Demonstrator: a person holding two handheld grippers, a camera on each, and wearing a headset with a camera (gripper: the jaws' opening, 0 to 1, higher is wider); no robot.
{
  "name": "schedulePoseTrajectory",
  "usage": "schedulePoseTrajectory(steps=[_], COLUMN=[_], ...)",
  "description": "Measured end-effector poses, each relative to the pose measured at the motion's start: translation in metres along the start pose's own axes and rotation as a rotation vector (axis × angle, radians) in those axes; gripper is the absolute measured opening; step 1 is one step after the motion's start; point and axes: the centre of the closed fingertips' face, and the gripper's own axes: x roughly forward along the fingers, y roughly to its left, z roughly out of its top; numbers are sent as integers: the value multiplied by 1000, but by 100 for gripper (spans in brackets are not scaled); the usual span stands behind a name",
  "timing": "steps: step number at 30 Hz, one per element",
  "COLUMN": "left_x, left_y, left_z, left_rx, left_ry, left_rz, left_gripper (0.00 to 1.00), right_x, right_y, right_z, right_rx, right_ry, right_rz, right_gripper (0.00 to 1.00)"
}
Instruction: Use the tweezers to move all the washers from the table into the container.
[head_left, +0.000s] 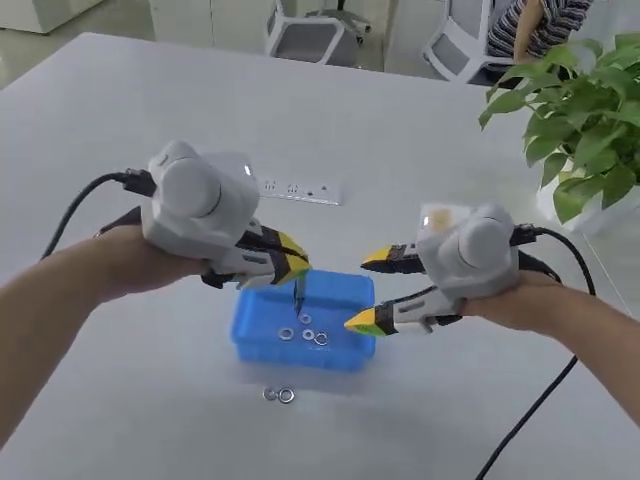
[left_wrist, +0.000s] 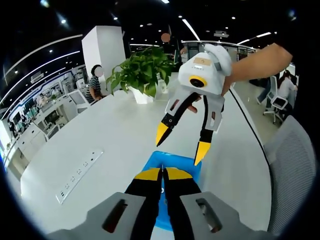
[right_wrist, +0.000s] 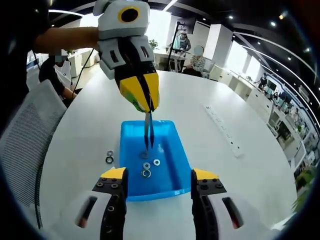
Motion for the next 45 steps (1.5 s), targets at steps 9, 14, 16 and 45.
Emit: schedulePoseTrajectory(steps=[9,14,16,45], left_x=[-16,-24,-28,-36], left_y=[-11,-16,-19,-54], left_z=[2,1,0,-13], left_rx=[-6,-10,-14,-15], left_ry=[20,34,39,47], left_rz=[-15,-15,-16,-79], left_gripper=[6,6,6,6], right_x=[-19,-26,-28,-47], right_y=[7,15,17,53], right_z=[-2,-4,-6,-22], right_rx=[38,55,58,161], right_ry=[-7,-10,-10,-63], right_rz=[-36,-37,-41,-78], right_gripper=[62,68,70,100])
